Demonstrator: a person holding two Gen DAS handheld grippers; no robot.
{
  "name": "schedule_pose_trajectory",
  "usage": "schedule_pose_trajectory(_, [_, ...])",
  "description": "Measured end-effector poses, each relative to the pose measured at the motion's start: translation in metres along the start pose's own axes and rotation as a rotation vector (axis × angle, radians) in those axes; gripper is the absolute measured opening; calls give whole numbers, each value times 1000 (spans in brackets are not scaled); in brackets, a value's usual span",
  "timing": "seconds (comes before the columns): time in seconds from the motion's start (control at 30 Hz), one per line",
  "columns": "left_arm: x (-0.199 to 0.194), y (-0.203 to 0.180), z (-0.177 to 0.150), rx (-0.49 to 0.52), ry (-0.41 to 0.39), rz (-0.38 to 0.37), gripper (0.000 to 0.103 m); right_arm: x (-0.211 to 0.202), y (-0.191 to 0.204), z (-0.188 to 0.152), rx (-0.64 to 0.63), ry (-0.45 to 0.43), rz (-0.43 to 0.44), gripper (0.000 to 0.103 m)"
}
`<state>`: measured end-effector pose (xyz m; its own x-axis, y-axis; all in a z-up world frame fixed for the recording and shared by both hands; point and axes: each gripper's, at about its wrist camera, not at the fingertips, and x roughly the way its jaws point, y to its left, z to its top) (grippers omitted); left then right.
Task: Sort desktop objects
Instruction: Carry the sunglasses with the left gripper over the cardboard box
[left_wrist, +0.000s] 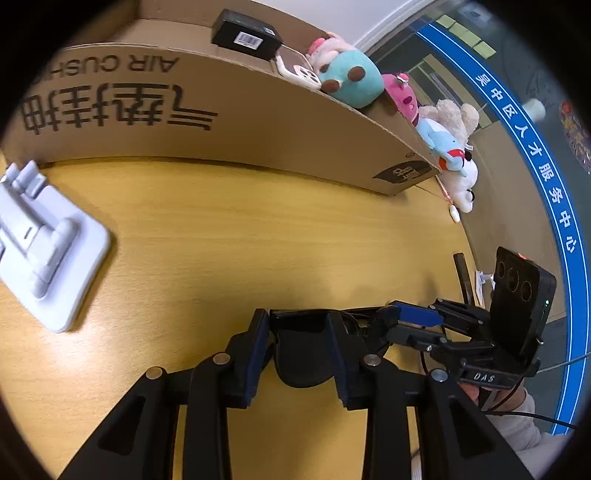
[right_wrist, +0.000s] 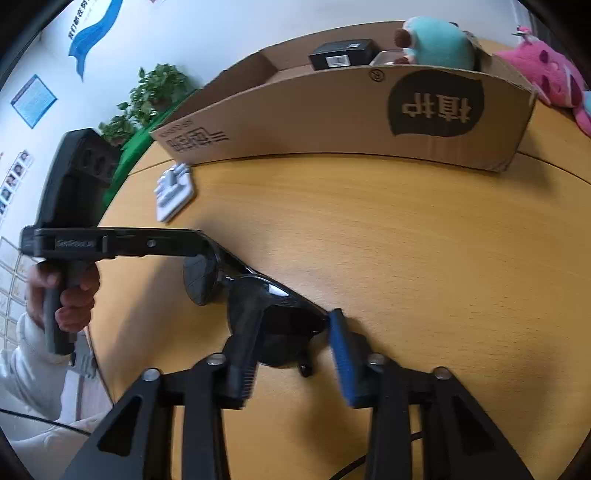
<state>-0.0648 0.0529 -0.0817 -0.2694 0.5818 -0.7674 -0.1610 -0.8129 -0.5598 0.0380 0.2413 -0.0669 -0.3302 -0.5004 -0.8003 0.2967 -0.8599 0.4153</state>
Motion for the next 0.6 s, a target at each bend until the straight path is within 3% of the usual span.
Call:
schedule_pose_trajectory(0.17, [-17,-1,-3,2,-40,22,29,-2,3,1,43,-22,16,27])
schedule_pose_trajectory(0.3, [-54,-8,10,14,-138,18,29,-17,20,18,38,-84,27,27])
schedule_pose_trajectory(0.47, [-112,-26,47,98,-281,43,30,-52,56,70,-56,-215,18,27])
schedule_pose_trajectory(0.6, [-139,-32,90,145,-339,56,30,-68,79,122,-130,-293,-4,27])
